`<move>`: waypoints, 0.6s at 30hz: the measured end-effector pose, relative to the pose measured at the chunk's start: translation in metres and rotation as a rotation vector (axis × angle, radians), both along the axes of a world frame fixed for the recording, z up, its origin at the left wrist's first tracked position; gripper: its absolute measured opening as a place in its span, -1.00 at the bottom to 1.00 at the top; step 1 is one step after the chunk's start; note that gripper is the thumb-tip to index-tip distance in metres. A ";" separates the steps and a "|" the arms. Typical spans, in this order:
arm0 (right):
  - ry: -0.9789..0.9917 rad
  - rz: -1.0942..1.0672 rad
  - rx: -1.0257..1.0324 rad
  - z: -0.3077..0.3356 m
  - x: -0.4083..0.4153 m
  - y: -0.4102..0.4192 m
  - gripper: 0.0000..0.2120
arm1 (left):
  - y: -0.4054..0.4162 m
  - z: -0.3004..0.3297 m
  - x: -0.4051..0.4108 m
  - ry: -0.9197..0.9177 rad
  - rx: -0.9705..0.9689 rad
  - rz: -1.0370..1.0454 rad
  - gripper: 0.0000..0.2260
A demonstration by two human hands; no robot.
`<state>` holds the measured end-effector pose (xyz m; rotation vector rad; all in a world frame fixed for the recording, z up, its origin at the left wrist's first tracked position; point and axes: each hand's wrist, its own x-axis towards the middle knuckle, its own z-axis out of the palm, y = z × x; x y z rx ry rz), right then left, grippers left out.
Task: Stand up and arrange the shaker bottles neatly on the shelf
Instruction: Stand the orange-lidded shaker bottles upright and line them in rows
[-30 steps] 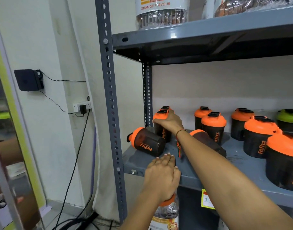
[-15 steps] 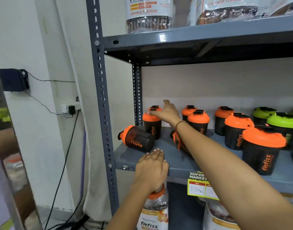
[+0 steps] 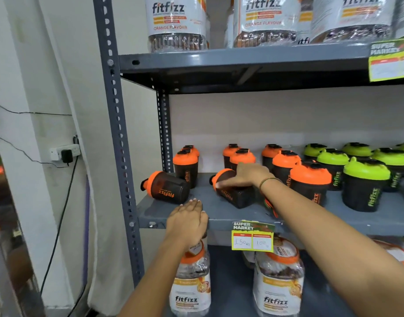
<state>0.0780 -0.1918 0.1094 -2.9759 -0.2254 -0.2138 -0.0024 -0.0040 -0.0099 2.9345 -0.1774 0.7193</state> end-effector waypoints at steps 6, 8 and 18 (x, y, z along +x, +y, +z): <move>0.107 -0.013 0.046 -0.017 -0.001 0.000 -0.15 | 0.000 0.002 0.001 0.022 0.003 -0.011 -0.54; 0.128 -0.001 0.130 -0.020 -0.002 -0.002 -0.19 | 0.000 0.002 0.001 0.028 0.000 -0.011 -0.53; 0.210 0.310 1.312 -0.052 -0.005 -0.029 -0.45 | 0.001 0.001 0.000 0.022 -0.010 -0.014 -0.53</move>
